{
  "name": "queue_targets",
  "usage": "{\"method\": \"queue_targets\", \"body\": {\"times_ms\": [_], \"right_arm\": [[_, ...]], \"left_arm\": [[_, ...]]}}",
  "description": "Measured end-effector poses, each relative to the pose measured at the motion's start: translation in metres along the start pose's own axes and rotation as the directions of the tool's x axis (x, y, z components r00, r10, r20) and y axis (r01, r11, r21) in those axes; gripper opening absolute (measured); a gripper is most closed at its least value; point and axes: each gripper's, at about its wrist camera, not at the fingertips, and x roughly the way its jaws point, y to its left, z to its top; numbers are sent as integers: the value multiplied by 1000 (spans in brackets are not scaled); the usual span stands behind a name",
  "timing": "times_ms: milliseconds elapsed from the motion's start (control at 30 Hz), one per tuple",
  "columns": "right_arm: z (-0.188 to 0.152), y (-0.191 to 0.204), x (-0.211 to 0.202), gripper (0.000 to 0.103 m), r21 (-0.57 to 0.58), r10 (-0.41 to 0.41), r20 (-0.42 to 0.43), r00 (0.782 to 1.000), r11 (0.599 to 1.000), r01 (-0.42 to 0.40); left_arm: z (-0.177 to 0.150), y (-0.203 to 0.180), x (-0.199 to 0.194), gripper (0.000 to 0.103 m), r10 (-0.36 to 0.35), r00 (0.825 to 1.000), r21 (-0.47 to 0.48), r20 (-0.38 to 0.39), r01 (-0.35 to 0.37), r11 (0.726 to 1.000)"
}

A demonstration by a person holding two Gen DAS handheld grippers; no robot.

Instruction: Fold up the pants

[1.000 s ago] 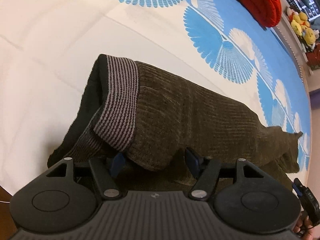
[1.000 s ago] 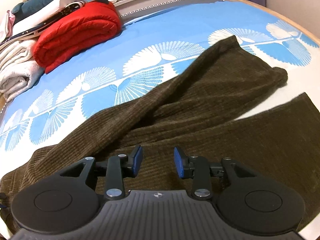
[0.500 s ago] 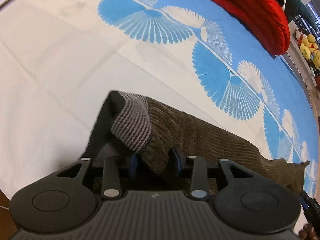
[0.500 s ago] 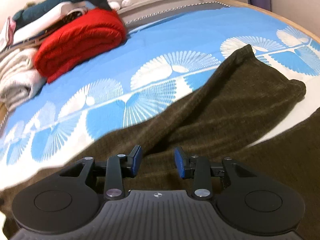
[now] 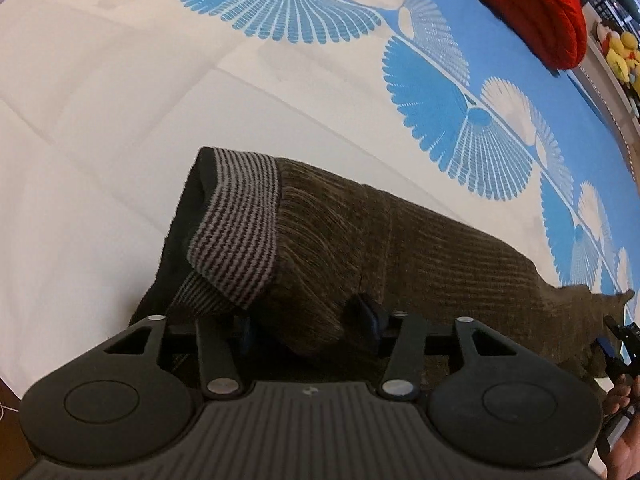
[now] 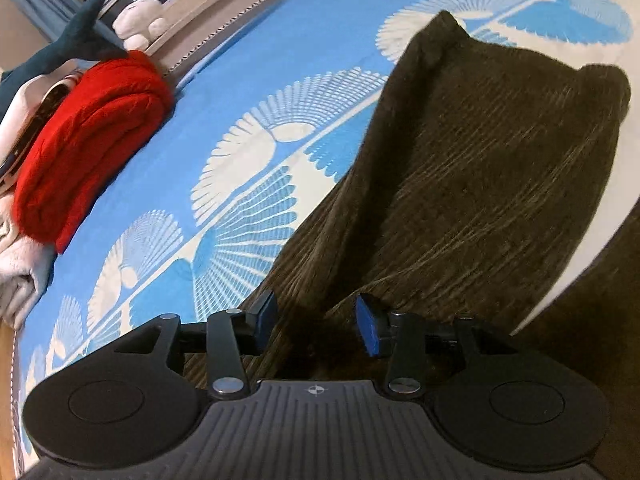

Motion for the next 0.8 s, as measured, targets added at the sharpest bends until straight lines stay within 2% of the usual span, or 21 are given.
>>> {"method": "queue_targets", "body": {"times_ms": [67,200,267,300,333,533,633,800], "right_arm": [[1,0,5,46,-12,-3,2,1000,1000,3],[1,4,5,46,-41,-7,33,999,999,8],[0,8,3,28,-84,-2,54,999,996,7],[-1,11,2,12,-107,1,62,998,994,6],[-2,13,1,7,-129,0,74,997,992,10],[-7,16,-32,3,-165,39,183,982,986,-9],[-9,12,-68,3,-149,64,221,973,988,-31],[-27,-2,-141,2,-113,99,263,960,991,-71]], "left_arm": [[2,-1,0,43,1,1000,1,8,-1,1000],[4,-6,-1,35,7,1000,35,20,-7,999],[4,-7,-1,32,7,1000,42,23,-8,999],[4,-7,-2,30,5,1000,43,26,-6,999],[4,-7,-3,28,2,1000,43,29,-3,999],[-2,-6,-16,20,-29,998,61,63,25,998],[-5,-2,-28,15,-65,993,72,95,59,996],[-12,12,-59,13,-139,979,67,150,130,989]]}}
